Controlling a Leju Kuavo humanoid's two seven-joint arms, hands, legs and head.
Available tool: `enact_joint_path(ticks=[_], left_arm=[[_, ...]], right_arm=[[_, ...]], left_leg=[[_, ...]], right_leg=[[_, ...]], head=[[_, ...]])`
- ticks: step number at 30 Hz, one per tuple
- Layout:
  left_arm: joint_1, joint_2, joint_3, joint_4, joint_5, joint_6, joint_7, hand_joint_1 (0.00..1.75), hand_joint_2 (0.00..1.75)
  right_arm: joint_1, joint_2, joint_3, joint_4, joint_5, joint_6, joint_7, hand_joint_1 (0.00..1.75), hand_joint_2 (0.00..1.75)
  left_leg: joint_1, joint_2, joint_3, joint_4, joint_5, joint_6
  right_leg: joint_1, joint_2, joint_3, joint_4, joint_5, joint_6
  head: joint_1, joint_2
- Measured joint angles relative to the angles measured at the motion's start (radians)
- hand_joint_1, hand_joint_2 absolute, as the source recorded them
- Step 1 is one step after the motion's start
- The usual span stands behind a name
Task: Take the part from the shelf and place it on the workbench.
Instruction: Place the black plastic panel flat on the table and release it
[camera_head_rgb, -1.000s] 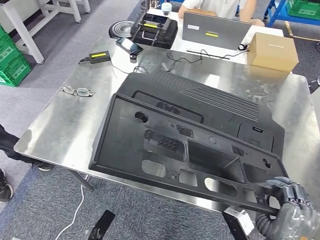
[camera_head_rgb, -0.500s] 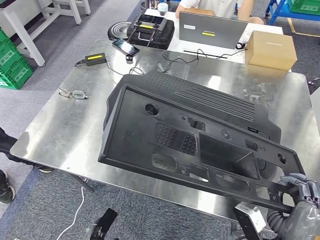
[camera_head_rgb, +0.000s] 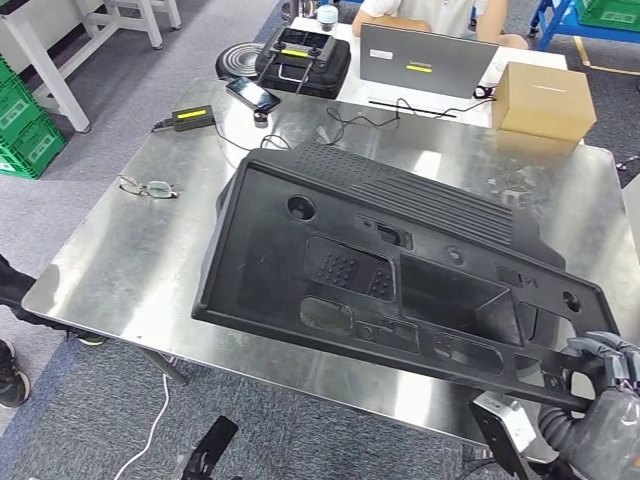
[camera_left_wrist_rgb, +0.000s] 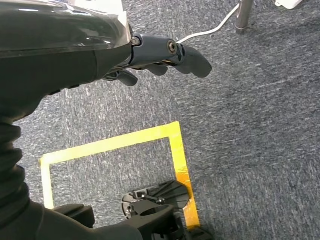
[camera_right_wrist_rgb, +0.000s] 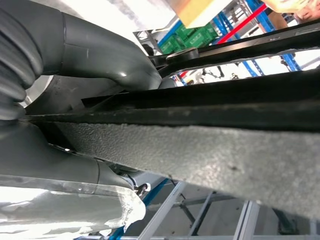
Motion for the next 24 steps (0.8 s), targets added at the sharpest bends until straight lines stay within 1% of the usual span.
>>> enact_joint_path(ticks=[6, 11, 15, 20, 24], left_arm=[[0.0, 0.0, 0.0, 0.0, -0.001, -0.001, -0.002, 0.0, 1.75], [-0.001, 0.0, -0.004, 0.0, -0.011, -0.024, -0.001, 0.0, 1.75], [-0.003, 0.0, -0.01, 0.0, -0.026, -0.023, 0.012, 0.0, 0.0], [-0.013, 0.0, -0.025, 0.0, -0.055, -0.021, 0.043, 0.0, 0.0], [-0.022, -0.001, -0.037, 0.0, -0.075, -0.021, 0.058, 0.0, 0.0]], right_arm=[[-0.005, -0.002, 0.0, 0.004, 0.0, 0.0, 0.001, 1.75, 1.75], [-0.031, -0.012, 0.0, 0.017, -0.002, 0.011, 0.017, 1.75, 1.75], [-0.071, -0.021, 0.001, 0.041, 0.005, 0.039, 0.038, 1.75, 1.75], [-0.162, -0.035, 0.001, 0.113, 0.103, 0.113, 0.093, 1.75, 1.75], [-0.248, -0.052, 0.002, 0.192, 0.162, 0.148, 0.147, 1.75, 1.75]], left_leg=[[-0.001, 0.0, 0.0, 0.0, 0.0, 0.0], [-0.001, 0.0, 0.0, 0.0, 0.0, 0.0], [-0.001, 0.0, 0.0, 0.0, 0.0, 0.0], [0.0, 0.0, 0.0, 0.0, 0.0, 0.0], [-0.001, 0.0, 0.0, 0.0, 0.0, 0.0]], right_leg=[[-0.001, 0.0, 0.0, 0.0, 0.0, 0.0], [-0.001, 0.0, 0.0, 0.0, 0.0, 0.0], [-0.001, 0.0, 0.0, 0.0, 0.0, 0.0], [-0.001, 0.0, 0.0, 0.0, 0.0, 0.0], [-0.001, 0.0, 0.0, 0.0, 0.0, 0.0]], head=[[0.0, 0.0], [0.0, 0.0], [0.0, 0.0], [0.0, 0.0], [0.0, 0.0]])
